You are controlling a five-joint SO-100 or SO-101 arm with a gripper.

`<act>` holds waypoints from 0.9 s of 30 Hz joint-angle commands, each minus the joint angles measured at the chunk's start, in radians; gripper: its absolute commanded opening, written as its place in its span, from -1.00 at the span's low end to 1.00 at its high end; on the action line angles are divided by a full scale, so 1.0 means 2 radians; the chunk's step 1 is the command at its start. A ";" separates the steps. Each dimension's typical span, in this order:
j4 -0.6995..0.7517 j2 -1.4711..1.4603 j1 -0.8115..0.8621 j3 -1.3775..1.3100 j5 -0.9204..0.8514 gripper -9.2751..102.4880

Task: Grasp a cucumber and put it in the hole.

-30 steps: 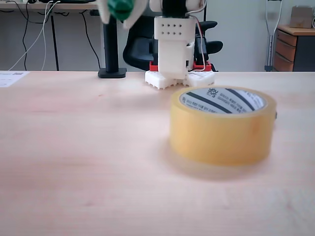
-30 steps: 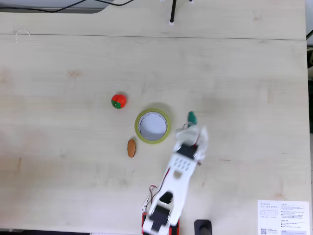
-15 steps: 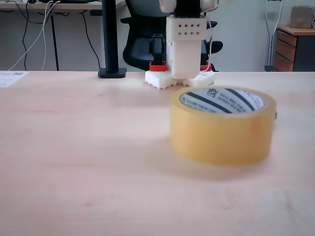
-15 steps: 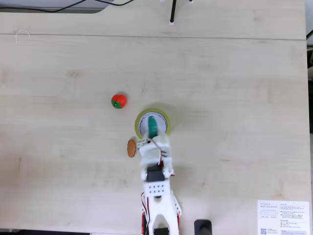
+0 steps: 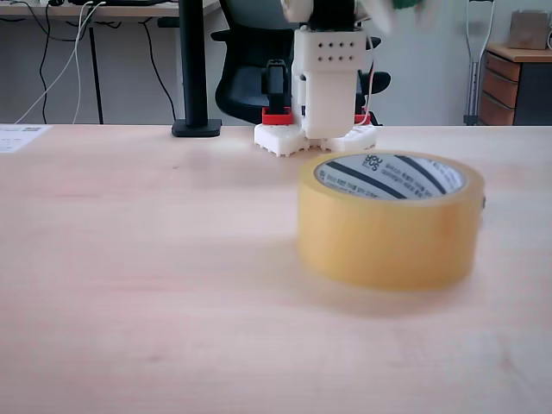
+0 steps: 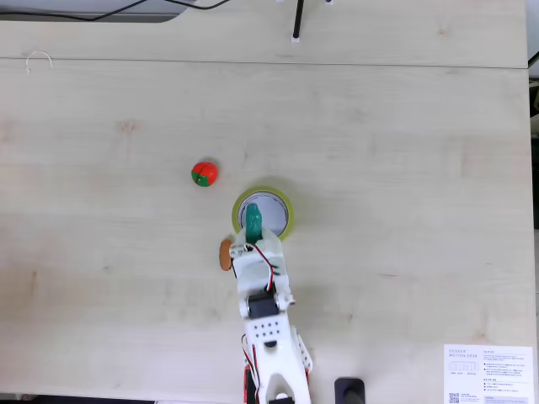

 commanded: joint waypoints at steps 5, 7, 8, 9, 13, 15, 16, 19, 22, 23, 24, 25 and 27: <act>-0.091 -0.088 -0.001 -0.004 0.004 -0.80; -0.114 -0.113 0.000 -0.004 0.004 -0.79; -0.126 -0.123 0.000 -0.004 0.004 -0.79; -0.135 -0.133 0.000 -0.004 0.004 -0.78; -0.153 -0.156 0.005 -0.005 0.004 -0.78; -0.156 -0.161 0.008 -0.005 0.004 -0.78; -0.160 -0.163 0.009 -0.005 0.004 -0.78; -0.169 -0.169 0.016 -0.005 0.004 -0.75; -0.184 -0.172 0.031 -0.001 0.004 -0.64; -0.187 -0.173 0.035 0.001 0.004 -0.53; -0.193 -0.174 0.041 0.002 0.004 -0.39; -0.199 -0.174 0.048 0.003 0.004 -0.24; -0.207 -0.163 0.055 0.003 0.004 0.04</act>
